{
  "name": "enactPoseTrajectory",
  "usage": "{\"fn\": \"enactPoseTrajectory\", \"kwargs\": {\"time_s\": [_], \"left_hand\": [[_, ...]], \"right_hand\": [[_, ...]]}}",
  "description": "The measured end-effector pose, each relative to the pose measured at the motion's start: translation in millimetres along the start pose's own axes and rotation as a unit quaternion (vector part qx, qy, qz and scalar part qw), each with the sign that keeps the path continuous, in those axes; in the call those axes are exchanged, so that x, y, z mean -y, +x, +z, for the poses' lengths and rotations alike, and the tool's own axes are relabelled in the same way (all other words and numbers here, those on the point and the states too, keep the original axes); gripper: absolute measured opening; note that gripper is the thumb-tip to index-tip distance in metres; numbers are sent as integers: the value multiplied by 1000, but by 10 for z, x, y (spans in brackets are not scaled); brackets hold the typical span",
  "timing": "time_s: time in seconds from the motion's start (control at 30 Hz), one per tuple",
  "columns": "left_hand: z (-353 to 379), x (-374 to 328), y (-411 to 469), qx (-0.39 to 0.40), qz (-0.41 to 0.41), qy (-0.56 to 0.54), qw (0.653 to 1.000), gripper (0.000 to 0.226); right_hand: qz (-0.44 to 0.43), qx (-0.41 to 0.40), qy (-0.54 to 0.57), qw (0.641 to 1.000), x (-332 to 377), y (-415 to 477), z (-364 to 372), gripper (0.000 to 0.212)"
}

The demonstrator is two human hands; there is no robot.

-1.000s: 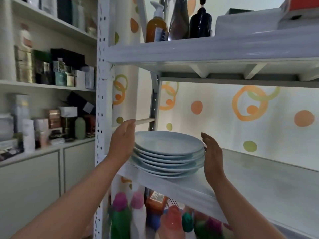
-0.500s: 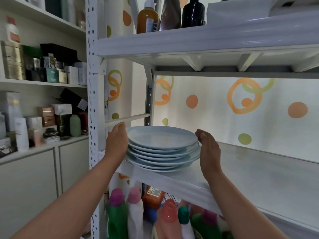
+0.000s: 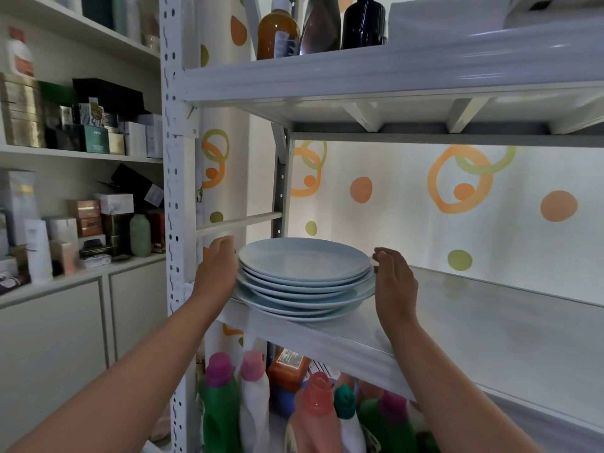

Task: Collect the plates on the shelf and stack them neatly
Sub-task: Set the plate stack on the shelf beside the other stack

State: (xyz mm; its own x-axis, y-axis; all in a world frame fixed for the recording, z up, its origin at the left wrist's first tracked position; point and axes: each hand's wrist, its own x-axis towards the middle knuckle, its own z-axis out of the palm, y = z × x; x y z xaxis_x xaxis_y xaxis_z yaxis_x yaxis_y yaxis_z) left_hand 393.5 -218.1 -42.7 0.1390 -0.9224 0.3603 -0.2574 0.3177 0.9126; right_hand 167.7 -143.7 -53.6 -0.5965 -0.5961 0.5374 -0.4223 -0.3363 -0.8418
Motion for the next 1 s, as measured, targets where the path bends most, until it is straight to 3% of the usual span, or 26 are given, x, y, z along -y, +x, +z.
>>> {"fn": "enactPoseTrajectory", "kwargs": {"time_s": [0.17,0.37,0.57,0.67,0.8,0.87,1.0], "left_hand": [[-46,-1,-28,-10,6,42,999,40],[-3,47,-2,-17,11,41,999,36],[2,131,60,12,-43,-75,996,47],[6,134,73,29,-81,-119,989,46],[25,141,73,24,-64,-113,991,35],[27,157,81,28,-65,-113,991,35],[60,166,56,38,-89,-138,986,40]], "right_hand": [[-43,-15,-13,999,12,-35,-1,45],[-67,22,-52,996,-9,-34,21,49],[-72,73,-83,991,-15,-48,48,62],[-60,61,-41,996,-1,-45,40,56],[-16,-5,5,1000,16,-17,6,35],[25,-41,17,999,-5,8,-14,35],[39,-63,-13,997,-52,36,-12,31]]}}
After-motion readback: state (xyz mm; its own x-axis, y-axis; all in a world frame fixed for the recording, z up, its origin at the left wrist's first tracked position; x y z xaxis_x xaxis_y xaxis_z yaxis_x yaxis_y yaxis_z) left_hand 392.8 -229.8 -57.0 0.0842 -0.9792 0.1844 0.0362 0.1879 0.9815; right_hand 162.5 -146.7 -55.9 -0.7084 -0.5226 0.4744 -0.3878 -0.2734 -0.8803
